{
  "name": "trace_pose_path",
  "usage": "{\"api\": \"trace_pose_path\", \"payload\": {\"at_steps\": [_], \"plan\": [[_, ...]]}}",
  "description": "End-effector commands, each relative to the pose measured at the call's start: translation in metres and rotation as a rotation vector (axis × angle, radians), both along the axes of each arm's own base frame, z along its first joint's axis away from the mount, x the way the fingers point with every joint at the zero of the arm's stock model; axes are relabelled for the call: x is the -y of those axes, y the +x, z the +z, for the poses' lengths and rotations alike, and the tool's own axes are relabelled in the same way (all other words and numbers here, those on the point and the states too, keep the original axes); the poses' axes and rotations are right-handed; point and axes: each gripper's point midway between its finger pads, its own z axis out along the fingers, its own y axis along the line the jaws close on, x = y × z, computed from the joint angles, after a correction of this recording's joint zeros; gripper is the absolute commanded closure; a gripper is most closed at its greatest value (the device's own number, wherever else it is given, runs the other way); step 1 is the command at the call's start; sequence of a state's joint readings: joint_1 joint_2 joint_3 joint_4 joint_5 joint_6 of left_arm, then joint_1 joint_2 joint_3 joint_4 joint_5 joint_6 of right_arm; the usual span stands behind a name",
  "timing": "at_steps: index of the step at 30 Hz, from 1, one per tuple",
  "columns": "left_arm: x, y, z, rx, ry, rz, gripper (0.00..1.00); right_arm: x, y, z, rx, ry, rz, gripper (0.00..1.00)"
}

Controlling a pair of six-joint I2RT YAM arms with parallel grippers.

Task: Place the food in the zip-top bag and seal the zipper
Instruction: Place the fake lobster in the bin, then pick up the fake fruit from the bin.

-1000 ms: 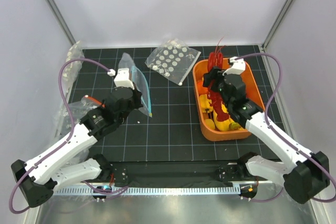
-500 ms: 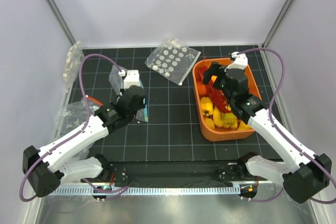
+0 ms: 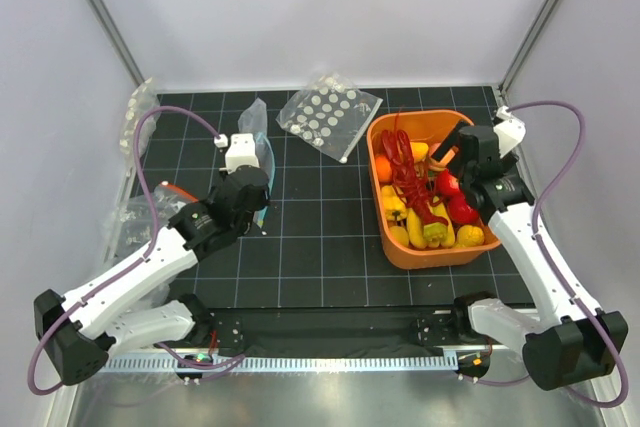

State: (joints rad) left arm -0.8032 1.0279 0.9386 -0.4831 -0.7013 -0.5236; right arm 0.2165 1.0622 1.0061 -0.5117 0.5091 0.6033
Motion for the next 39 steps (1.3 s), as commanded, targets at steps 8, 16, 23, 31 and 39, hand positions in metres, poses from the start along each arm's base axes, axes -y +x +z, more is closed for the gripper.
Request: {"api": "trace_pose_path", "payload": {"at_steps": [8,16,23,31,39], "plan": [[0.008,0.002,0.006,0.021,-0.047,-0.013,1.0,-0.017,-0.068,-0.027,-0.155,0.087,0.128,0.0],[0.014,0.003,0.003,0.005,-0.047,-0.033,1.0,-0.039,-0.109,-0.049,-0.36,0.103,0.183,0.0],[0.016,0.003,0.001,-0.002,-0.045,-0.04,1.0,-0.053,-0.109,-0.071,-0.538,-0.017,0.123,0.0],[0.02,0.003,-0.001,-0.013,-0.047,-0.057,1.0,-0.038,-0.093,-0.09,-0.519,-0.105,-0.006,0.21],[0.02,0.003,-0.003,-0.017,-0.04,-0.058,1.0,-0.055,-0.08,-0.02,-0.326,0.0,0.109,0.99]]}}
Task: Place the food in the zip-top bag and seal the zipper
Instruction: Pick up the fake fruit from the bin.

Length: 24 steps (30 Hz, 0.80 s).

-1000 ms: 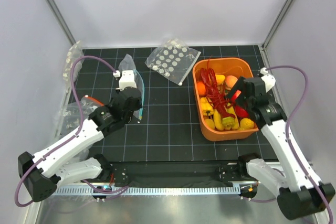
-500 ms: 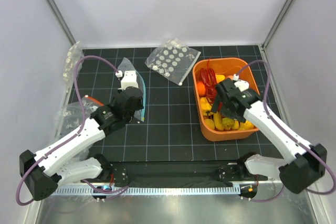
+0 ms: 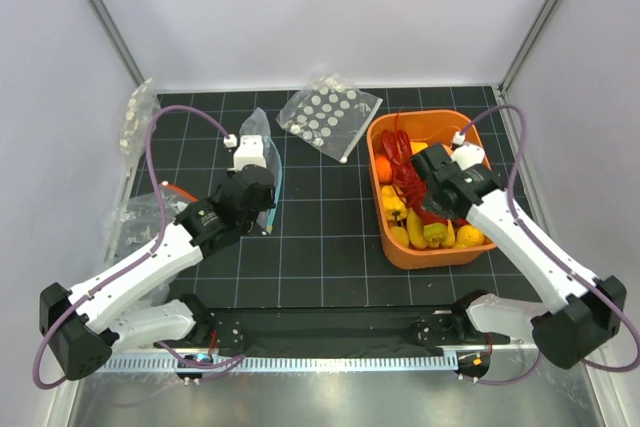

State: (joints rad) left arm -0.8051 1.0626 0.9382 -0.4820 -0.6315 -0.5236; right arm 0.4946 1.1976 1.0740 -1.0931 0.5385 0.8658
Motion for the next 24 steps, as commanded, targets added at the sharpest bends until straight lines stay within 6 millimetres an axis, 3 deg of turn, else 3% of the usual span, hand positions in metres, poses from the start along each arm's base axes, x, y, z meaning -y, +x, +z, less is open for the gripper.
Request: {"api": "trace_pose_path", "payload": {"at_steps": [1,2,5,8,9,14,20,24], "plan": [[0.007,0.006,0.011,0.033,-0.037,0.002,1.0,-0.006,0.014,0.07,0.217,0.091,0.037,0.99],[0.007,0.005,0.011,0.032,-0.036,0.002,1.0,-0.009,0.016,0.089,0.256,0.119,0.046,0.99],[0.008,0.006,0.009,0.027,-0.032,-0.003,1.0,-0.01,0.011,0.104,0.208,0.096,0.101,0.98],[0.008,0.006,0.009,0.027,-0.03,-0.002,1.0,-0.001,0.007,0.096,0.152,0.034,0.085,0.56],[0.008,0.006,0.008,0.024,-0.028,-0.001,1.0,0.003,0.003,0.089,0.122,0.011,0.08,0.02],[0.011,0.006,0.006,0.014,-0.031,-0.014,1.0,-0.006,-0.022,0.055,-0.026,0.045,0.133,0.0],[0.013,0.007,0.003,0.005,-0.019,-0.015,1.0,-0.017,-0.05,0.044,-0.136,0.041,0.15,0.01],[0.015,0.008,0.001,-0.003,-0.013,-0.019,1.0,-0.023,-0.058,0.035,-0.167,-0.015,0.172,0.0]]}}
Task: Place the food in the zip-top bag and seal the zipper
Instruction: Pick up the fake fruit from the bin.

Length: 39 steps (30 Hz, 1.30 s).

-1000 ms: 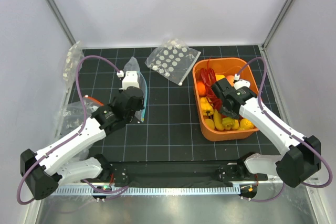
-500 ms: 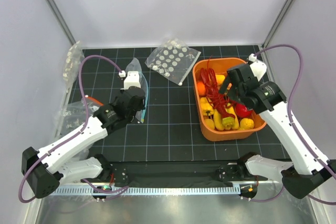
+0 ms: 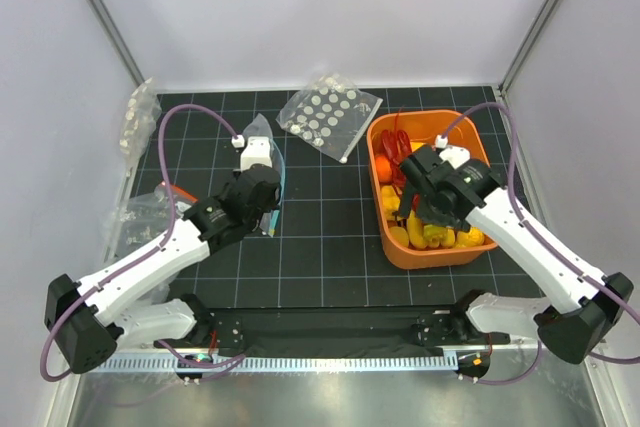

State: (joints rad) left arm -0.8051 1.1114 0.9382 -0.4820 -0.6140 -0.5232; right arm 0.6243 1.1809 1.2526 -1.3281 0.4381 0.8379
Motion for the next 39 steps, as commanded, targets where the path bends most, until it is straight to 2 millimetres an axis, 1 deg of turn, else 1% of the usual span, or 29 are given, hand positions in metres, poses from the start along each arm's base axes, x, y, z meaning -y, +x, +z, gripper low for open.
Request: {"api": "trace_pose_path", "payload": {"at_steps": [1,4,5,8,12,13,15,16,18,19,21,22,23,24,25,26,27,28,29,30,31,33,34,36,37,39], "plan": [[0.008,0.006,0.016,0.037,-0.039,-0.003,1.0,0.006,-0.019,-0.008,-0.078,-0.089,-0.02,0.0],[0.007,0.006,0.016,0.039,-0.035,0.0,1.0,0.011,-0.015,-0.015,-0.079,-0.181,-0.005,0.0],[0.007,0.006,0.015,0.037,-0.036,0.0,1.0,0.014,-0.009,-0.017,-0.063,-0.219,-0.013,0.0],[0.008,0.006,0.015,0.037,-0.035,-0.003,1.0,0.019,0.0,-0.024,-0.032,-0.267,-0.023,0.0],[0.009,0.006,0.015,0.033,-0.036,-0.006,1.0,0.033,0.006,-0.028,-0.019,-0.38,-0.05,0.0],[0.009,0.006,0.015,0.033,-0.036,-0.006,1.0,0.036,0.006,-0.032,-0.026,-0.397,-0.048,0.0],[0.009,0.005,0.015,0.033,-0.039,-0.009,1.0,0.033,0.008,-0.041,-0.037,-0.395,-0.044,0.0],[0.008,0.005,0.015,0.034,-0.037,-0.006,1.0,0.032,0.003,-0.051,-0.068,-0.386,-0.038,0.0],[0.008,0.005,0.016,0.036,-0.041,-0.006,1.0,0.03,0.001,-0.06,-0.079,-0.374,-0.043,0.01],[0.008,0.005,0.016,0.036,-0.042,-0.007,1.0,0.033,0.0,-0.063,-0.075,-0.381,-0.055,0.02],[0.009,0.005,0.016,0.034,-0.043,-0.009,1.0,0.036,-0.002,-0.062,-0.046,-0.37,-0.093,0.07],[0.01,0.005,0.015,0.033,-0.042,-0.012,1.0,0.036,-0.012,-0.068,-0.048,-0.316,-0.089,0.1],[0.009,0.005,0.015,0.032,-0.043,-0.012,1.0,0.028,-0.01,-0.072,-0.027,-0.259,-0.092,0.18],[0.01,0.005,0.015,0.032,-0.041,-0.011,1.0,0.026,-0.013,-0.073,-0.027,-0.225,-0.092,0.23],[0.01,0.006,0.015,0.031,-0.04,-0.011,1.0,0.021,-0.013,-0.068,-0.012,-0.182,-0.081,0.3],[0.01,0.005,0.014,0.028,-0.038,-0.011,1.0,0.016,-0.014,-0.064,-0.012,-0.142,-0.072,0.49],[0.01,0.005,0.014,0.028,-0.038,-0.011,1.0,0.014,-0.013,-0.058,-0.001,-0.126,-0.072,0.58],[0.009,0.005,0.014,0.028,-0.036,-0.009,1.0,0.008,-0.009,-0.047,0.02,-0.095,-0.06,0.68],[0.01,0.005,0.014,0.029,-0.037,-0.011,1.0,0.007,-0.008,-0.039,0.036,-0.086,-0.038,0.78],[0.009,0.006,0.015,0.031,-0.038,-0.008,1.0,0.007,-0.005,-0.031,0.052,-0.083,-0.035,0.78],[0.01,0.005,0.015,0.032,-0.039,-0.01,1.0,0.004,0.0,-0.015,0.086,-0.064,-0.034,0.78],[0.01,0.006,0.014,0.028,-0.035,-0.01,1.0,0.006,0.004,0.0,0.109,-0.081,-0.015,0.78],[0.01,0.006,0.013,0.028,-0.033,-0.01,1.0,0.005,0.008,0.015,0.14,-0.064,-0.013,0.78],[0.01,0.006,0.013,0.028,-0.033,-0.009,1.0,0.004,0.011,0.029,0.169,-0.062,0.008,0.79],[0.011,0.005,0.014,0.027,-0.036,-0.014,1.0,0.002,0.015,0.041,0.195,-0.044,0.01,0.79],[0.011,0.006,0.012,0.022,-0.035,-0.014,1.0,0.001,0.018,0.053,0.212,-0.053,0.05,0.79]]}}
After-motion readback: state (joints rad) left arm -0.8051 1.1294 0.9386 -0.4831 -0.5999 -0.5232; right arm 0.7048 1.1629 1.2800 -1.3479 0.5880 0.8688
